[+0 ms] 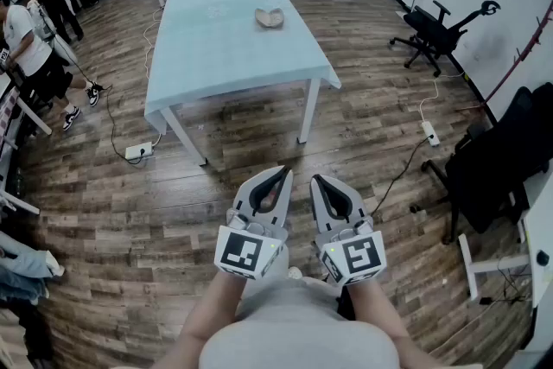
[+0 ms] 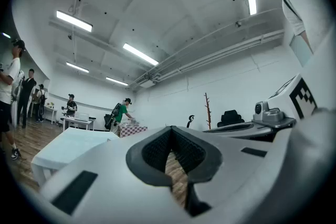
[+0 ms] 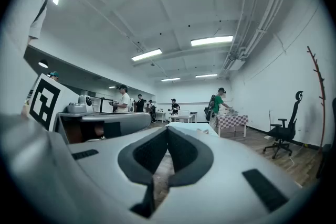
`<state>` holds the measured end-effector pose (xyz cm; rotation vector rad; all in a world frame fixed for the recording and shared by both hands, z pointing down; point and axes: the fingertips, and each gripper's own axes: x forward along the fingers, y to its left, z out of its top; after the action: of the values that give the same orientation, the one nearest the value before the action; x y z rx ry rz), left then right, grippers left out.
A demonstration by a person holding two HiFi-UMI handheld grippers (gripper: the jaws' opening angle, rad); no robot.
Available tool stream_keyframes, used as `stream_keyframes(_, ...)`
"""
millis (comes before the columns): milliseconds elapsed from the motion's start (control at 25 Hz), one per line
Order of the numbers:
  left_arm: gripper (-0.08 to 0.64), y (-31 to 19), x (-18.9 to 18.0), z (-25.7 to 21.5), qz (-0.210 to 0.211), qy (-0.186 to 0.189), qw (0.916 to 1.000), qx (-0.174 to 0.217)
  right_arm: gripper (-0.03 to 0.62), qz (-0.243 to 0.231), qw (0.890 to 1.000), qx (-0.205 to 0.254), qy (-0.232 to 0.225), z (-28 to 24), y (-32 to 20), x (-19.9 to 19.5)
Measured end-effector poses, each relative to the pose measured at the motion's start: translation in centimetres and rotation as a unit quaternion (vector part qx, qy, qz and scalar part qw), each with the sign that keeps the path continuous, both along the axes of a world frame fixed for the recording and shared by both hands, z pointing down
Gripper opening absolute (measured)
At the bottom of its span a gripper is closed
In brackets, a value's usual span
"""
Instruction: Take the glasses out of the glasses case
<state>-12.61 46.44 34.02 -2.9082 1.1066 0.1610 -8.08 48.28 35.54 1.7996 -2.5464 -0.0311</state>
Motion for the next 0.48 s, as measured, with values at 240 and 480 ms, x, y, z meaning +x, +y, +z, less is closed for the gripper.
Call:
stream_keyframes(240,0.008,0.64,0.34,-0.26,0.002,0.002,0.9999,0.010,0.008,0.000,1.000,0.010,0.006,-0.34,0.88,0.15)
stream_keyframes(480,0.008,0.09,0.74,0.25,0.004,-0.004,0.9999,0.011,0.008,-0.011,1.000,0.018,-0.018,-0.75,0.36,0.35)
